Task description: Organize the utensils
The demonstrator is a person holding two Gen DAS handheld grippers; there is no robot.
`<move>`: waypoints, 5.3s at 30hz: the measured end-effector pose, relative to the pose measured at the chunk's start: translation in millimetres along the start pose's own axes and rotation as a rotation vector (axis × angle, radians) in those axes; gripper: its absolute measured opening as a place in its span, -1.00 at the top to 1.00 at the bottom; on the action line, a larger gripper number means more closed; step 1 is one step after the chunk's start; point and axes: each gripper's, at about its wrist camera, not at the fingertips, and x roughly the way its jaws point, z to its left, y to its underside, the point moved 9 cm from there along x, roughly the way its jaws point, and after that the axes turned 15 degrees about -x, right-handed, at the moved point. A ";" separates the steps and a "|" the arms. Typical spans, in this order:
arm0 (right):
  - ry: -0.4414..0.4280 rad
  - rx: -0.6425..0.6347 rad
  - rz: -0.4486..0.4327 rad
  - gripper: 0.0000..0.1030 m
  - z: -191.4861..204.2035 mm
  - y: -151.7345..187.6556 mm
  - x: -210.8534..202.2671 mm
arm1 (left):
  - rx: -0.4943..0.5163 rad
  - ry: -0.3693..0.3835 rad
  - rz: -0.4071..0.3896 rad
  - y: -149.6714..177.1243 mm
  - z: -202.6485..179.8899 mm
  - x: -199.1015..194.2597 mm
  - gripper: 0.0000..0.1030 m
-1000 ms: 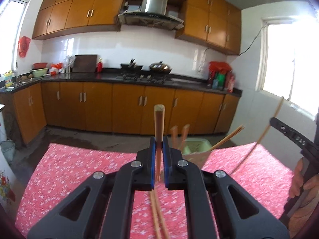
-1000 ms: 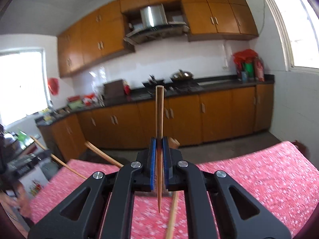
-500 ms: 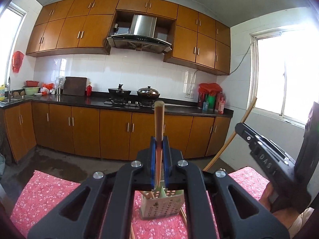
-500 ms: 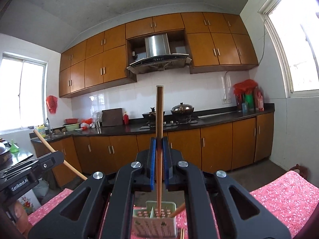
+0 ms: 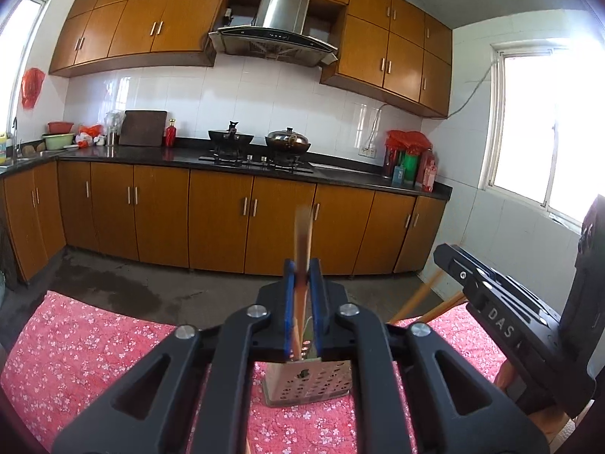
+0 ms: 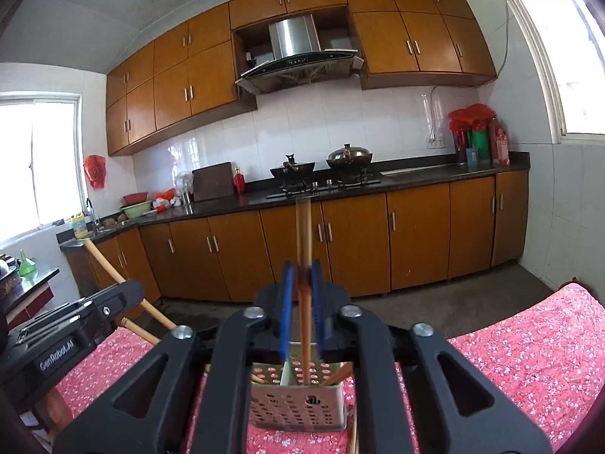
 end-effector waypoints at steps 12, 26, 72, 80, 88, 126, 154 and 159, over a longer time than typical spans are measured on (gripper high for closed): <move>0.087 0.039 0.084 0.44 -42.0 28.4 -61.4 | -0.036 -0.110 -0.090 -10.8 53.8 -79.7 0.35; -0.141 0.064 0.705 0.72 23.8 260.8 -30.8 | -0.006 -0.296 0.357 178.1 163.5 -51.8 0.33; 0.060 0.027 0.688 0.84 -31.9 262.6 9.4 | -0.028 -0.457 0.467 202.2 217.7 8.0 0.57; 0.062 0.026 0.688 0.83 -30.7 262.5 6.5 | -0.029 -0.457 0.467 202.4 216.8 8.4 0.57; 0.062 0.025 0.688 0.83 -31.2 262.8 5.8 | -0.028 -0.458 0.466 203.1 215.6 8.4 0.57; 0.063 0.026 0.689 0.83 -28.9 261.9 6.8 | -0.030 -0.457 0.465 205.6 212.7 4.8 0.57; 0.044 0.032 0.683 0.83 -27.3 264.0 -5.5 | 0.002 -0.447 0.476 212.9 209.1 -11.0 0.72; 0.065 -0.003 0.671 0.85 -29.7 256.7 -12.3 | 0.030 -0.449 0.457 207.5 207.0 -16.2 0.84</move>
